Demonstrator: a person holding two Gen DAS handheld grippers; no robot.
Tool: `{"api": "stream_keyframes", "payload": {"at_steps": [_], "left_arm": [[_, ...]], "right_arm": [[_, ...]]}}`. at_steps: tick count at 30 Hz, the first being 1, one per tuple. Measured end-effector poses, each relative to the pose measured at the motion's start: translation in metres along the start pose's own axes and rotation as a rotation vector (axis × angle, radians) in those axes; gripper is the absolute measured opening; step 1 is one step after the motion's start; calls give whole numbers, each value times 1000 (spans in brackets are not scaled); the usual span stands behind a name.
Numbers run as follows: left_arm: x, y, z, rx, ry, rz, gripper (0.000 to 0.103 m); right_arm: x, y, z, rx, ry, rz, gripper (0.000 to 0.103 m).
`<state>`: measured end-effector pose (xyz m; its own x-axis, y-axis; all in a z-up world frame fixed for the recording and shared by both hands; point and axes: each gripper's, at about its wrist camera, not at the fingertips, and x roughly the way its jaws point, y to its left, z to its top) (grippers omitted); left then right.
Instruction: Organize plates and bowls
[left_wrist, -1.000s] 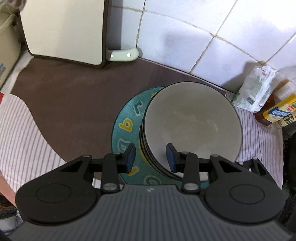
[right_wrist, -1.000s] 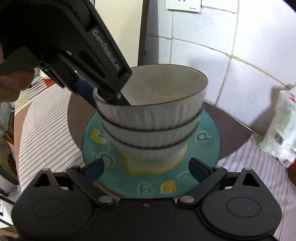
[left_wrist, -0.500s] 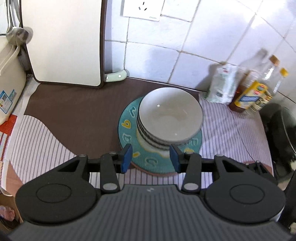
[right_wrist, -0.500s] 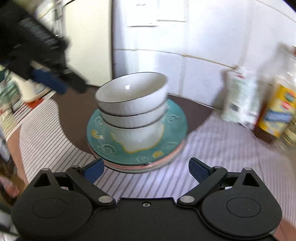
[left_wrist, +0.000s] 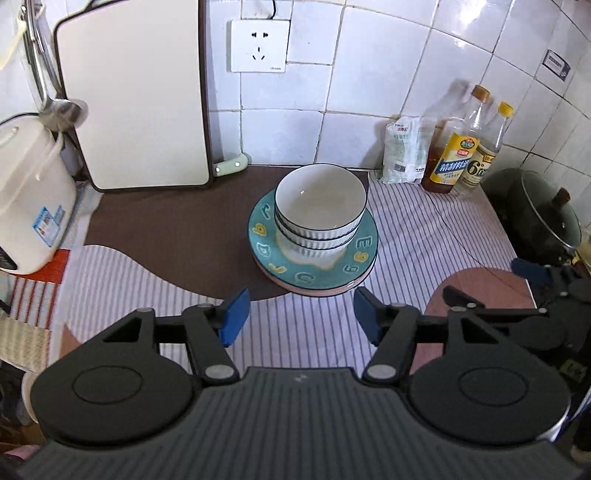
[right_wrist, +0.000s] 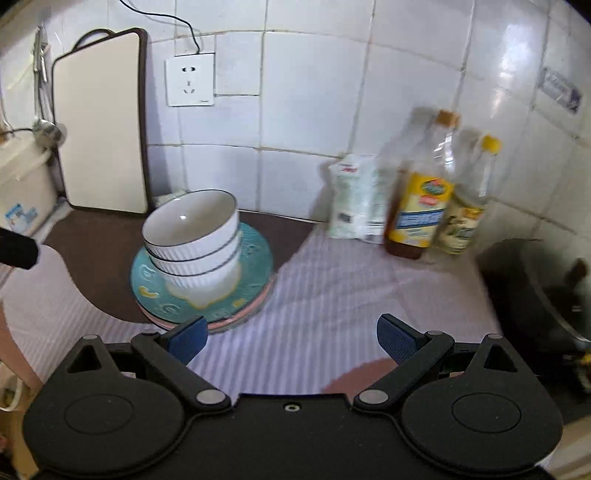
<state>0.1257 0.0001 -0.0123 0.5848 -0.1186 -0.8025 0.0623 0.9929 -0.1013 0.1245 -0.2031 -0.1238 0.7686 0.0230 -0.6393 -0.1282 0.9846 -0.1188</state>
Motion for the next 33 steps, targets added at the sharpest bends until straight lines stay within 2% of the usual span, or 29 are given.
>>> {"api": "stream_keyframes", "payload": {"at_steps": [3, 8, 11, 14, 23, 30, 33], "left_arm": [[-18, -2, -6, 24, -21, 17, 74], [-43, -3, -13, 47, -58, 38, 89], [-57, -1, -19, 44, -81, 31, 97], [-67, 1, -24, 36, -92, 54, 99], [-89, 5, -45, 28, -103, 120, 99], [-89, 5, -59, 33, -83, 117, 99], [-91, 5, -64, 30, -81, 84, 99]], "right_arm": [[-20, -1, 5, 39, 37, 0, 100], [-54, -7, 9, 162, 47, 43, 100], [-76, -10, 9, 209, 3, 13, 100], [-96, -7, 7, 192, -41, -35, 100], [-138, -6, -4, 170, -75, -47, 100], [-147, -1, -19, 154, -93, -53, 100], [-148, -1, -26, 164, -98, -49, 100]]}}
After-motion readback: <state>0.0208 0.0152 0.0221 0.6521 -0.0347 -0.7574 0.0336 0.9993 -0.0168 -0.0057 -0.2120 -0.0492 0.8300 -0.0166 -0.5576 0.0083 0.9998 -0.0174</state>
